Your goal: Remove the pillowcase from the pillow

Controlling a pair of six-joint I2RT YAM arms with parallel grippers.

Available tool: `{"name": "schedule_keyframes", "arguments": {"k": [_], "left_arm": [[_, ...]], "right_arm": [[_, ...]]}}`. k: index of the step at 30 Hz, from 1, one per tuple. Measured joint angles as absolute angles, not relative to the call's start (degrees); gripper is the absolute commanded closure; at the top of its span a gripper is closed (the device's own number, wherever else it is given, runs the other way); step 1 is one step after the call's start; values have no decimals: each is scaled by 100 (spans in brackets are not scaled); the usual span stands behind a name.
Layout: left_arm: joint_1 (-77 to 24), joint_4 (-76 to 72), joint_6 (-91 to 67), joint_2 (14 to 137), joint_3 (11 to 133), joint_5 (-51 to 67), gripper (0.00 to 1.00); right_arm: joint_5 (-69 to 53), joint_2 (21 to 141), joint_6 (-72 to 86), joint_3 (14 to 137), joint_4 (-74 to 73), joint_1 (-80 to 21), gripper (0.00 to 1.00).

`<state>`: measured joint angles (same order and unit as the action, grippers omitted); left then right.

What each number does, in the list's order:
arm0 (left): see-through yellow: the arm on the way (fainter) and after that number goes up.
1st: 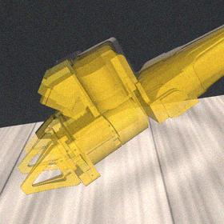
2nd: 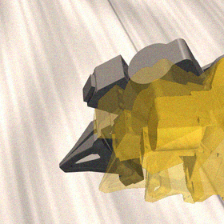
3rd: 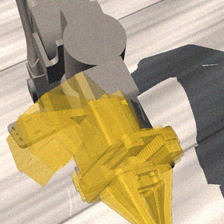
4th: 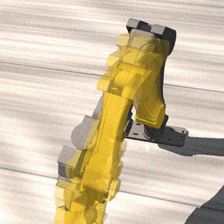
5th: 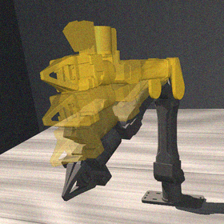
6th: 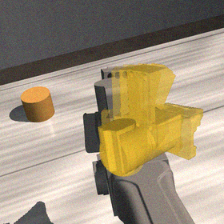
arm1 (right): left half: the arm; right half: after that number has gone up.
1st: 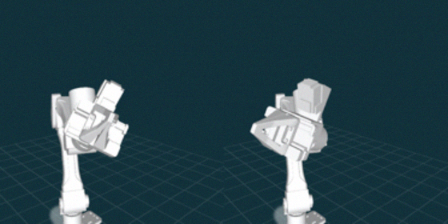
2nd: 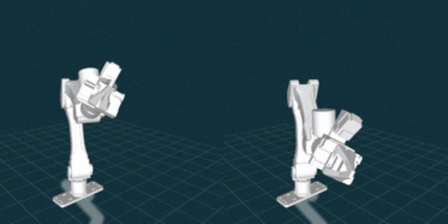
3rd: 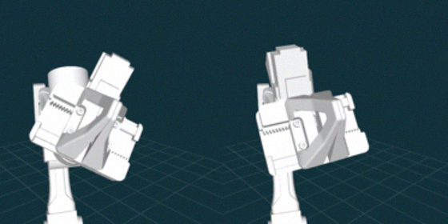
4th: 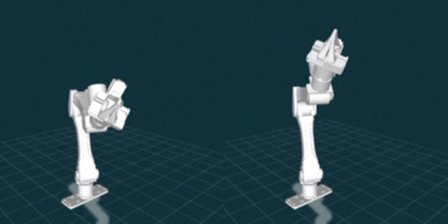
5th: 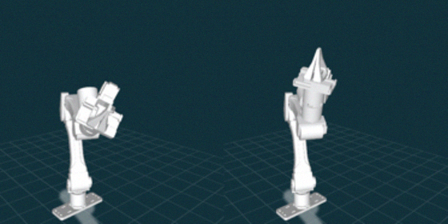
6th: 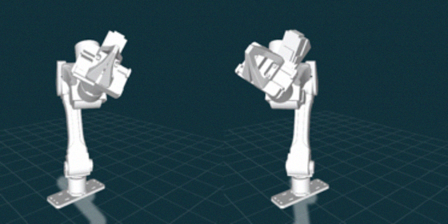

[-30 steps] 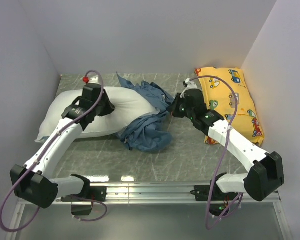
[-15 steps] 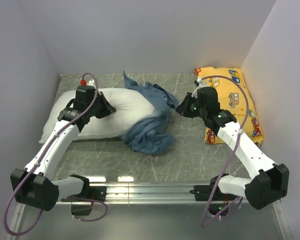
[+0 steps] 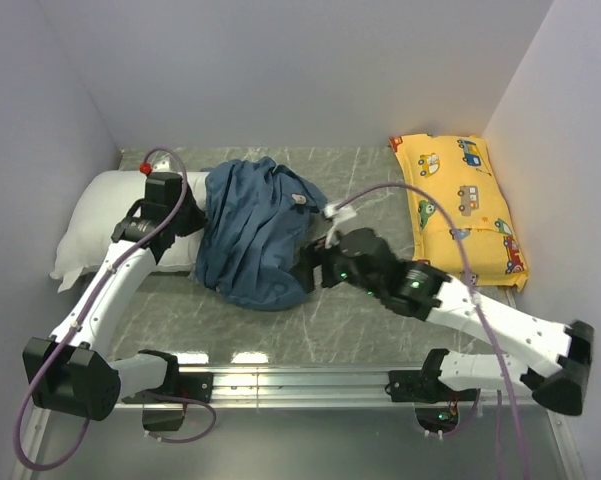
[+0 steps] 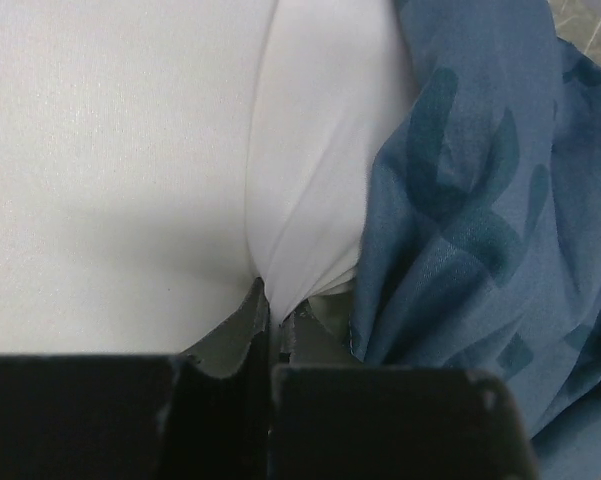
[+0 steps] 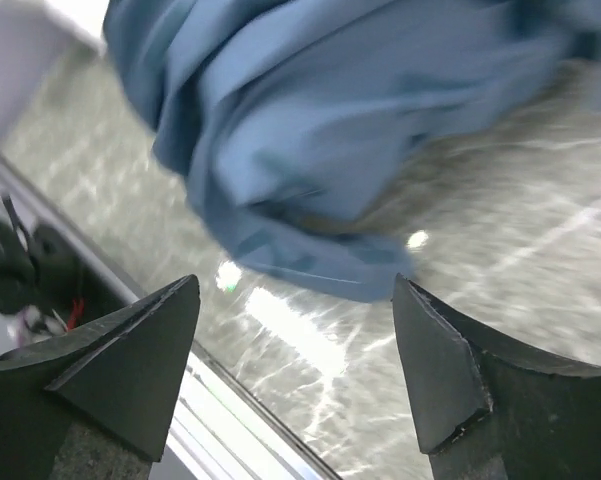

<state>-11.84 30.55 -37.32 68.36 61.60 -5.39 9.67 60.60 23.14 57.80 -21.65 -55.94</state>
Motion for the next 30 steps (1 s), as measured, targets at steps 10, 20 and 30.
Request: {"name": "schedule_keyframes", "arguments": {"k": [10, 20, 30], "left_arm": [[-1299, 3140, -3721, 6840, 6222, -735, 100], [-1295, 3395, -3511, 6840, 6499, -810, 100], [-777, 3417, -3382, 6733, 6700, -504, 100]], "right_arm": [[2003, 8471, 2067, 5929, -1789, -6296, 69], [2342, 6659, 2270, 5736, -2163, -4921, 100], [1909, 4692, 2355, 5972, -3363, -1400, 96]]}}
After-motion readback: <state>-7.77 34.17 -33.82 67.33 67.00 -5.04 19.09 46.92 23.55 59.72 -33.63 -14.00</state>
